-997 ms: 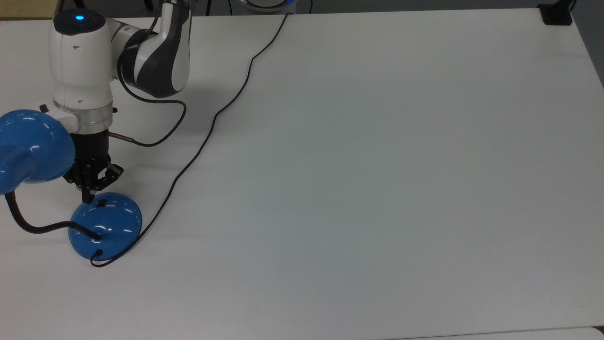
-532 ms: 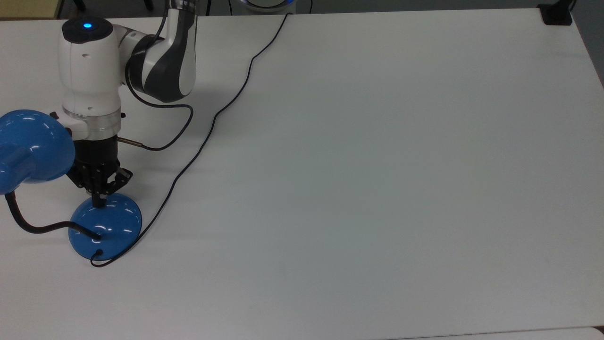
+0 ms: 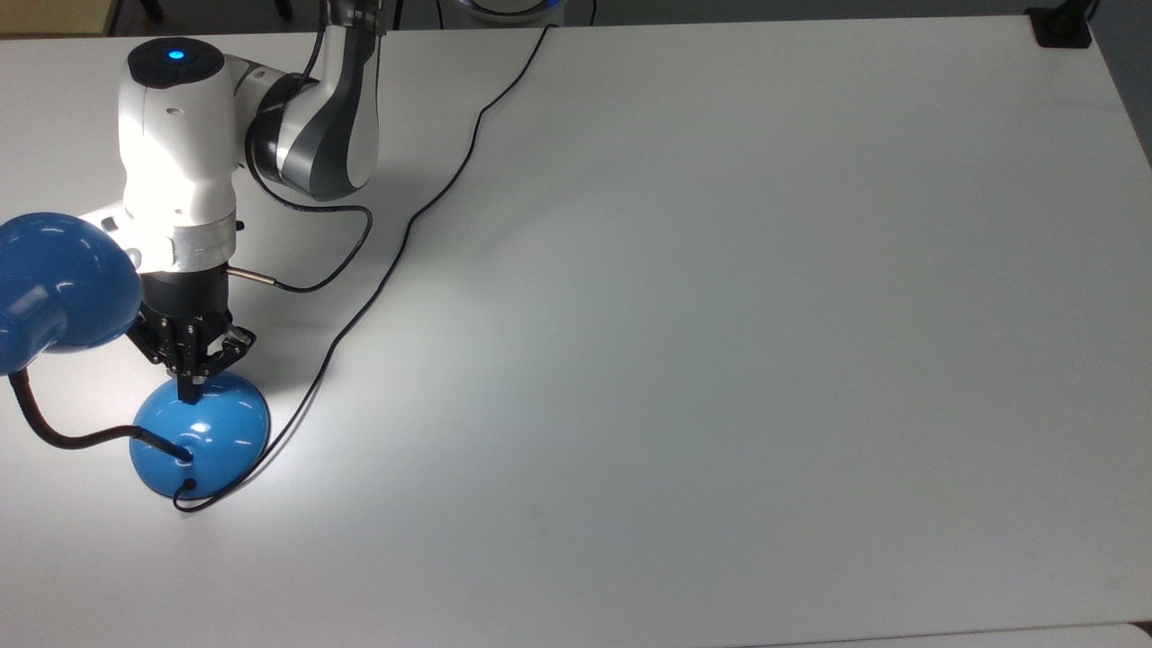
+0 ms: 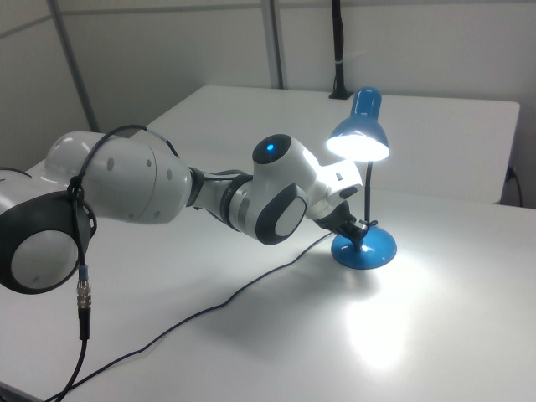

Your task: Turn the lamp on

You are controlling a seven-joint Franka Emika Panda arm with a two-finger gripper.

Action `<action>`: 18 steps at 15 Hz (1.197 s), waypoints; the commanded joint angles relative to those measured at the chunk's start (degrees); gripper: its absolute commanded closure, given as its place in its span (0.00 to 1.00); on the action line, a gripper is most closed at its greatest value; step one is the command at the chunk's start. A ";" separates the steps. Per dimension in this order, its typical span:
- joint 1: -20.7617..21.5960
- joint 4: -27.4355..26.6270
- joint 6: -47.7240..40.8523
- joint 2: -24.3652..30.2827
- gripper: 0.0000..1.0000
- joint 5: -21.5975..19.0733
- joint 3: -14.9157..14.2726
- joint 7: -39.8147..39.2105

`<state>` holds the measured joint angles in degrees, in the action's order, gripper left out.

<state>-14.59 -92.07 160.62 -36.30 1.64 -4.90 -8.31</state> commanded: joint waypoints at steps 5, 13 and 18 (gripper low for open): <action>0.96 -3.45 -2.75 5.35 1.00 -0.50 -0.37 0.66; 4.65 -4.52 -33.41 15.90 0.00 -0.85 -0.28 0.57; 9.30 -3.91 -54.77 26.35 0.00 -1.03 0.95 1.19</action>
<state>-8.21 -93.32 115.93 -18.64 1.63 -4.29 -8.11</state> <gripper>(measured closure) 0.035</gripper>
